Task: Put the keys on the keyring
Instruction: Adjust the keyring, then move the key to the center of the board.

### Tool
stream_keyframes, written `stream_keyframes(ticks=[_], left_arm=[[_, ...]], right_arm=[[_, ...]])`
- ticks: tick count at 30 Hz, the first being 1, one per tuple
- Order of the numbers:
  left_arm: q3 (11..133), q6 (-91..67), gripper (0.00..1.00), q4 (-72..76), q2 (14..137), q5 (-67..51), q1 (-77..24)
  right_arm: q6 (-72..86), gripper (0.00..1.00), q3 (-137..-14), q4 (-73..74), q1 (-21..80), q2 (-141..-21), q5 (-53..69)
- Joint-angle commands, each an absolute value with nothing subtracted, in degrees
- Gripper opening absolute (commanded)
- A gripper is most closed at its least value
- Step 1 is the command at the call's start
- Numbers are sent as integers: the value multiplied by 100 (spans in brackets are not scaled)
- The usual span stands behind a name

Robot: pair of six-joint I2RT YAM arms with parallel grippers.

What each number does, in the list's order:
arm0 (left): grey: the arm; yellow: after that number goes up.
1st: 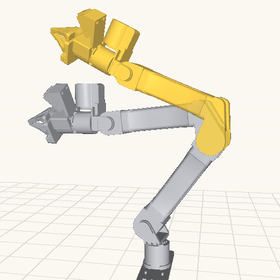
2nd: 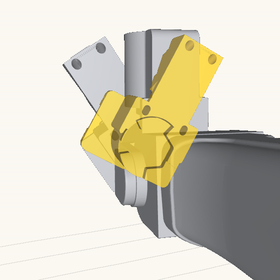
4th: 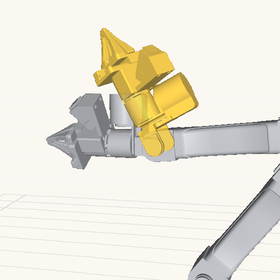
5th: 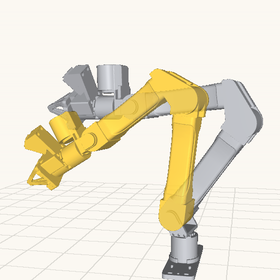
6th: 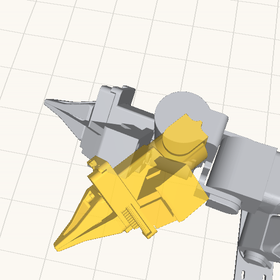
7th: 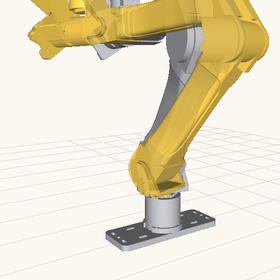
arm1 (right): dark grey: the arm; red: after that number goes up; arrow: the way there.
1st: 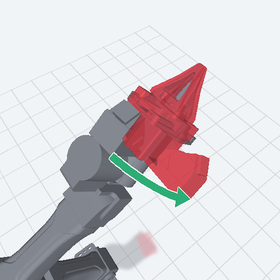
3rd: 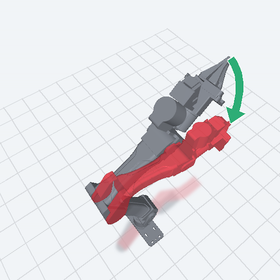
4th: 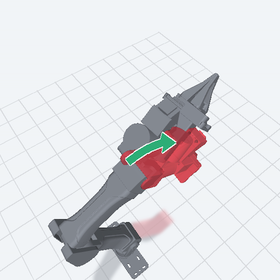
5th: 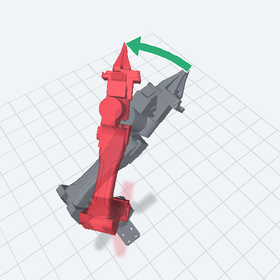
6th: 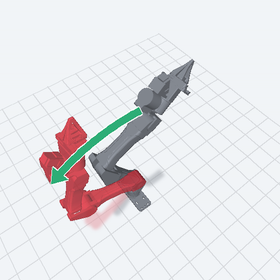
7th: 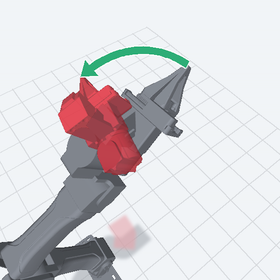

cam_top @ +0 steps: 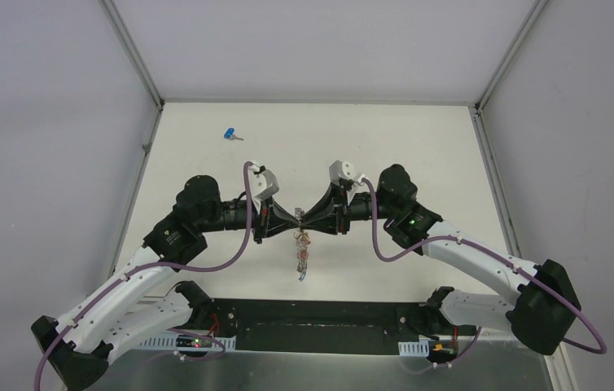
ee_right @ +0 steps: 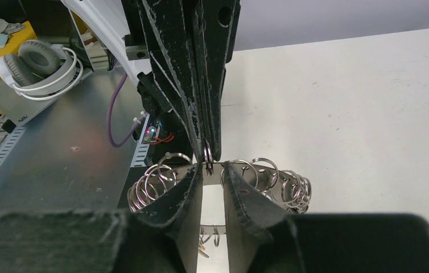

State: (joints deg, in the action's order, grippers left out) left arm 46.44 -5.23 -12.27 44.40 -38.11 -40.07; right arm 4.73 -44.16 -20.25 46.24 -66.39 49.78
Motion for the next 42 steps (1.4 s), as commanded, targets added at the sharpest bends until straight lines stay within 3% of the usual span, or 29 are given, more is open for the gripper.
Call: stream_keyframes(ticks=[1,7,11,17,18,24,33,42], left_arm=[[4605,-599,0,-665,4325,-3981,-4014],[4569,-627,0,-672,4315,-4007,-4012],[4579,-637,0,-668,4315,-4000,-4008],[4556,-691,0,-659,4302,-3954,-4008],[4560,-746,5,-675,4305,-3898,-4013],[4778,-1715,81,-1421,4457,-2377,-3983],[5671,-2861,88,-1735,6373,-2729,-2594],[7455,-2497,89,-2098,9166,-1572,-1257]], right_arm=[[410,21,-4534,-2239,4715,-6485,4924],[433,19,-4551,-2247,4712,-6442,4843],[431,0,-4571,-2235,4712,-6498,4919],[361,0,-4483,-2216,4715,-6484,4903],[343,0,-4468,-2161,4707,-6472,4836],[201,0,-4390,-1517,4503,-6394,4230],[288,0,-4061,-1109,4110,-6242,3928],[325,0,-4017,-999,4087,-6241,3753]])
